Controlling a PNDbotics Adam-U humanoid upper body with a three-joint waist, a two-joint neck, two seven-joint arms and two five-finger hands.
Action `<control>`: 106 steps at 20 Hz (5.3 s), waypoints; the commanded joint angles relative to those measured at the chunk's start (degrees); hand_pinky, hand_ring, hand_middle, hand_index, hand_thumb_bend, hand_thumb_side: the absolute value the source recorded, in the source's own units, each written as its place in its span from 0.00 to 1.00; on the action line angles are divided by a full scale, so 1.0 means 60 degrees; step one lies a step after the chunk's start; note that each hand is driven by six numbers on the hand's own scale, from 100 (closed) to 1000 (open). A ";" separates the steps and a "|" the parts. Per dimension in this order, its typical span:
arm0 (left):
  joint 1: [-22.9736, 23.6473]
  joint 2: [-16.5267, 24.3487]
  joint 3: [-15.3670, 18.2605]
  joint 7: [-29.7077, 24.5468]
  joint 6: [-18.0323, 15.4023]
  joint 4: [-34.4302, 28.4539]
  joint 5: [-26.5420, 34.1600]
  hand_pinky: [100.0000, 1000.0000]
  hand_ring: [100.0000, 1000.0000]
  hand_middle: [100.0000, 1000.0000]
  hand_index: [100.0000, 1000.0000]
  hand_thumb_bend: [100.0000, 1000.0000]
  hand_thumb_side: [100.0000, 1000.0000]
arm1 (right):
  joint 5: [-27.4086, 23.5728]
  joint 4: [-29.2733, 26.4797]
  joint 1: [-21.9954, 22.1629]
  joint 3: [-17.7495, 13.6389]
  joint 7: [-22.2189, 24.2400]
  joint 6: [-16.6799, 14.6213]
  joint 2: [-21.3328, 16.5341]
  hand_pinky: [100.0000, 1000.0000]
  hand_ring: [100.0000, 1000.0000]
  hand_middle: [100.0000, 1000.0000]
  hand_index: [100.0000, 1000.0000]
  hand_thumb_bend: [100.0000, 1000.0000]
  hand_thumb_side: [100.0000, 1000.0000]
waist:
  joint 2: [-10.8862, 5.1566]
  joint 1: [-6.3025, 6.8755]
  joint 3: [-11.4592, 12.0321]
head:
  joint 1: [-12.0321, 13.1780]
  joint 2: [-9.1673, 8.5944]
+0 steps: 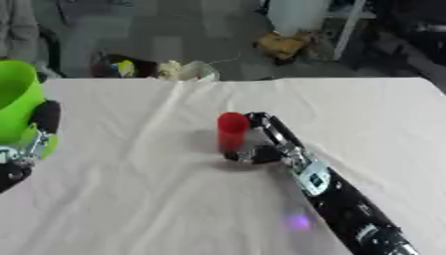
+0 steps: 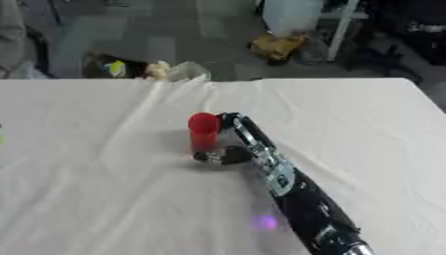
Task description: Pour the contents of one cup into another cup.
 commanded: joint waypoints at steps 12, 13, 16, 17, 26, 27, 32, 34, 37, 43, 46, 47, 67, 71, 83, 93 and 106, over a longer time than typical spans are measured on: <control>-0.0166 0.0046 -0.0001 -0.0029 0.0037 -0.0085 0.0042 0.09 0.42 0.46 0.74 0.00 0.42 | 0.0149 -0.0046 -0.0516 0.0142 0.0257 -0.0171 0.0332 0.75 0.71 0.44 0.72 0.81 0.54 | -0.0164 0.0014 0.0004 | -0.0097 -0.0007; -0.0166 0.0042 -0.0003 -0.0029 0.0039 -0.0070 0.0038 0.09 0.42 0.46 0.74 0.00 0.42 | 0.0151 -0.0043 -0.0526 0.0149 0.0269 -0.0177 0.0355 0.75 0.71 0.44 0.71 0.79 0.54 | -0.0166 0.0012 0.0003 | -0.0101 -0.0002; -0.0174 0.0030 -0.0009 -0.0025 0.0037 -0.0036 0.0035 0.09 0.42 0.46 0.74 0.00 0.42 | 0.0135 -0.0050 -0.0557 0.0162 0.0284 -0.0201 0.0419 0.74 0.67 0.40 0.68 0.76 0.53 | -0.0170 0.0006 -0.0003 | -0.0105 0.0003; -0.0179 0.0026 -0.0013 -0.0027 0.0033 -0.0031 0.0037 0.09 0.42 0.46 0.74 0.00 0.42 | 0.0124 -0.0051 -0.0569 0.0168 0.0291 -0.0205 0.0437 0.73 0.66 0.39 0.67 0.74 0.51 | -0.0172 0.0005 -0.0002 | -0.0107 0.0004; -0.0175 0.0010 -0.0012 -0.0016 0.0045 -0.0008 0.0051 0.10 0.41 0.45 0.74 0.00 0.42 | 0.0001 -0.0025 -0.0578 0.0224 0.0483 -0.0131 0.0573 0.52 0.41 0.22 0.48 0.58 0.19 | -0.0179 0.0011 0.0027 | -0.0155 0.0020; -0.0177 0.0008 -0.0011 -0.0016 0.0046 -0.0004 0.0053 0.10 0.41 0.45 0.74 0.00 0.42 | -0.0021 -0.0028 -0.0573 0.0231 0.0532 -0.0116 0.0585 0.50 0.39 0.21 0.48 0.56 0.14 | -0.0177 0.0009 0.0022 | -0.0161 0.0022; -0.0186 0.0009 0.0000 -0.0003 0.0050 0.0004 0.0076 0.10 0.41 0.45 0.74 0.00 0.43 | -0.0131 -0.0041 -0.0551 0.0235 0.0697 0.0023 0.0621 0.44 0.34 0.17 0.44 0.28 0.00 | -0.0173 -0.0002 -0.0013 | -0.0168 0.0034; -0.0184 0.0011 0.0008 0.0005 0.0053 0.0009 0.0087 0.10 0.41 0.45 0.74 0.00 0.43 | -0.0212 -0.0062 -0.0530 0.0237 0.0729 0.0083 0.0631 0.42 0.33 0.17 0.44 0.22 0.00 | -0.0176 -0.0003 -0.0029 | -0.0167 0.0037; -0.0176 0.0022 0.0033 0.0023 0.0058 0.0003 0.0110 0.10 0.41 0.45 0.74 0.00 0.43 | -0.0390 -0.0172 -0.0492 0.0247 0.0753 0.0166 0.0631 0.39 0.31 0.16 0.43 0.12 0.00 | -0.0192 -0.0001 -0.0081 | -0.0177 0.0047; -0.0039 0.0166 0.0176 0.0134 0.0064 -0.0096 0.0153 0.10 0.41 0.45 0.74 0.00 0.44 | -0.0864 -0.0670 -0.0445 0.0303 0.0858 0.0298 0.0425 0.40 0.32 0.16 0.43 0.10 0.00 | -0.0269 -0.0018 -0.0244 | -0.0182 0.0085; 0.0167 0.0305 0.0280 0.0230 0.0073 -0.0132 0.0108 0.10 0.42 0.45 0.74 0.00 0.43 | -0.1019 -0.0937 -0.0418 0.0296 0.0893 0.0388 0.0178 0.40 0.32 0.16 0.43 0.10 0.00 | -0.0326 -0.0040 -0.0346 | -0.0176 0.0089; 0.0257 0.0348 0.0295 0.0240 0.0081 -0.0126 0.0076 0.10 0.42 0.45 0.74 0.00 0.42 | -0.0917 -0.1029 -0.0415 0.0295 0.0857 0.0439 0.0068 0.40 0.32 0.16 0.43 0.10 0.00 | -0.0344 -0.0047 -0.0380 | -0.0171 0.0088; 0.1153 0.0103 -0.0512 -0.0362 -0.0335 0.1378 -0.1118 0.08 0.42 0.45 0.73 0.00 0.35 | -0.1438 -0.2740 -0.1578 0.0793 0.1576 0.0527 -0.1055 0.40 0.32 0.18 0.46 0.00 0.00 | -0.0617 -0.0530 -0.1130 | 0.0088 0.0206; 0.0908 0.0033 -0.0655 -0.0454 -0.0498 0.1785 -0.1324 0.08 0.42 0.45 0.73 0.00 0.36 | -0.1396 -0.2975 -0.1982 0.1073 0.1896 0.0440 -0.0724 0.40 0.32 0.18 0.46 0.00 0.00 | -0.0634 -0.0637 -0.1249 | 0.0156 0.0212; -0.0018 -0.0351 -0.1043 -0.0802 -0.0893 0.2487 -0.1399 0.09 0.42 0.45 0.73 0.00 0.37 | -0.0151 -0.3975 -0.2511 0.1906 0.2926 0.0187 0.0412 0.40 0.33 0.18 0.48 0.00 0.00 | -0.0659 -0.0843 -0.1239 | 0.0296 0.0149; -0.0349 -0.0595 -0.1476 -0.1318 -0.1042 0.2880 -0.1580 0.08 0.43 0.45 0.73 0.00 0.36 | 0.1850 -0.4400 -0.2612 0.2204 0.3801 -0.0372 0.0728 0.41 0.35 0.20 0.52 0.00 0.00 | -0.0649 -0.0964 -0.1126 | 0.0263 0.0212; -0.0394 -0.0950 -0.1856 -0.1644 -0.1273 0.3419 -0.1753 0.08 0.43 0.46 0.73 0.00 0.34 | 0.5319 -0.5171 -0.2625 0.2240 0.2752 -0.0856 0.0684 0.43 0.35 0.34 0.63 0.00 0.02 | -0.0619 -0.1050 -0.1105 | 0.0260 0.0249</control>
